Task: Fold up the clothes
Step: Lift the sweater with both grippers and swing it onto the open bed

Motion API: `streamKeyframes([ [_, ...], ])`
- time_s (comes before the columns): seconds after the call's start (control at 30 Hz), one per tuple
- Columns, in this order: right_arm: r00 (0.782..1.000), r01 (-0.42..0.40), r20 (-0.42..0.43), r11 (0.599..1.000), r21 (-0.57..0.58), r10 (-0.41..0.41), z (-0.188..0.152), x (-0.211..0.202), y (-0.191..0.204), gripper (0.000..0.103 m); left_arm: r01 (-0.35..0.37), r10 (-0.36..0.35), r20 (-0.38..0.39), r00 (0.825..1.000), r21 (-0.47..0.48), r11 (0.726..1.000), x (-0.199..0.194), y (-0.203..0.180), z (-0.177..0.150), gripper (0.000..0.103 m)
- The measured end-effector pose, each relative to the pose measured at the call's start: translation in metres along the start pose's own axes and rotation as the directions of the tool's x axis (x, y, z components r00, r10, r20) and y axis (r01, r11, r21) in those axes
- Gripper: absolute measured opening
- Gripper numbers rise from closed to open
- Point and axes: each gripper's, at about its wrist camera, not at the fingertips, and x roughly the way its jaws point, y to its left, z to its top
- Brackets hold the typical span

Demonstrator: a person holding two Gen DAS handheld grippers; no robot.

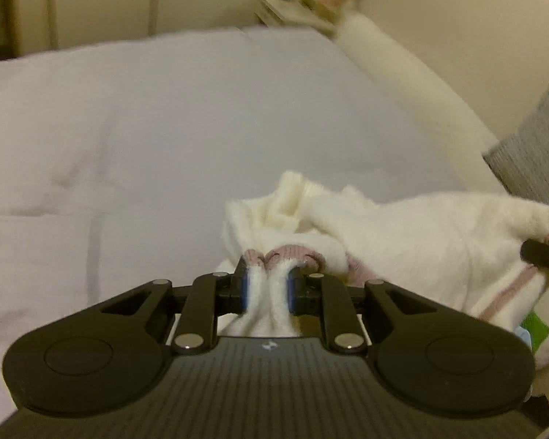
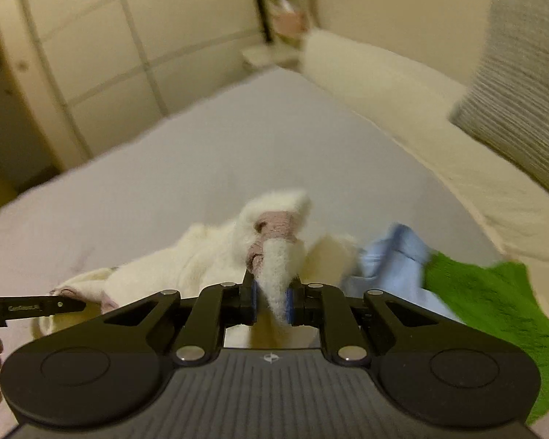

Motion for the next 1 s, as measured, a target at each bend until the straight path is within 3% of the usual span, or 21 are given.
streamKeyframes([
  [0.1,0.993,-0.116,0.025,0.993,-0.024,0.117,0.001,-0.015,0.042,0.014,-0.047,0.051,0.059,0.997,-0.052,0.998,-0.054,0.039,-0.013,0.015],
  [0.2,0.971,-0.231,0.045,0.97,-0.071,0.234,0.001,-0.031,0.092,0.014,-0.098,0.11,0.116,0.987,-0.104,0.99,-0.108,0.078,-0.03,0.015],
  [0.37,0.924,-0.352,0.105,0.925,-0.14,0.368,-0.01,-0.068,0.179,0.014,-0.171,0.208,0.22,0.953,-0.175,0.97,-0.212,0.148,-0.058,0.015],
  [0.53,0.86,-0.448,0.163,0.869,-0.209,0.483,-0.023,-0.107,0.266,0.014,-0.249,0.297,0.322,0.899,-0.181,0.951,-0.319,0.22,-0.066,0.015],
  [0.67,0.838,-0.448,0.241,0.87,-0.208,0.489,-0.028,-0.13,0.321,0.013,-0.328,0.399,0.369,0.839,-0.242,0.913,-0.39,0.296,-0.069,0.015],
  [0.73,0.849,-0.414,0.275,0.891,-0.185,0.452,-0.028,-0.134,0.342,0.013,-0.371,0.456,0.366,0.811,-0.281,0.885,-0.416,0.34,-0.069,0.016],
  [0.8,0.892,-0.355,0.241,0.923,-0.15,0.383,-0.028,-0.121,0.359,0.014,-0.415,0.501,0.315,0.806,-0.302,0.858,-0.422,0.386,-0.069,0.019],
  [0.83,0.914,-0.322,0.211,0.937,-0.137,0.345,-0.029,-0.11,0.367,0.02,-0.432,0.514,0.27,0.815,-0.309,0.847,-0.417,0.403,-0.071,0.02],
  [0.9,0.963,-0.194,0.156,0.967,-0.165,0.22,-0.039,-0.09,0.386,0.049,-0.462,0.524,0.16,0.837,-0.308,0.832,-0.399,0.436,-0.076,0.02],
  [0.93,0.981,-0.118,0.131,0.974,-0.192,0.145,-0.046,-0.079,0.396,0.075,-0.482,0.529,0.104,0.842,-0.293,0.826,-0.386,0.446,-0.083,0.02],
  [0.97,0.992,-0.043,0.108,0.974,-0.221,0.068,-0.054,-0.069,0.407,0.082,-0.505,0.535,0.045,0.844,-0.273,0.819,-0.369,0.453,-0.09,0.021],
  [1.0,0.996,-0.006,0.085,0.971,-0.239,0.027,-0.061,-0.062,0.414,0.081,-0.522,0.539,-0.002,0.842,-0.25,0.815,-0.355,0.459,-0.099,0.024],
])
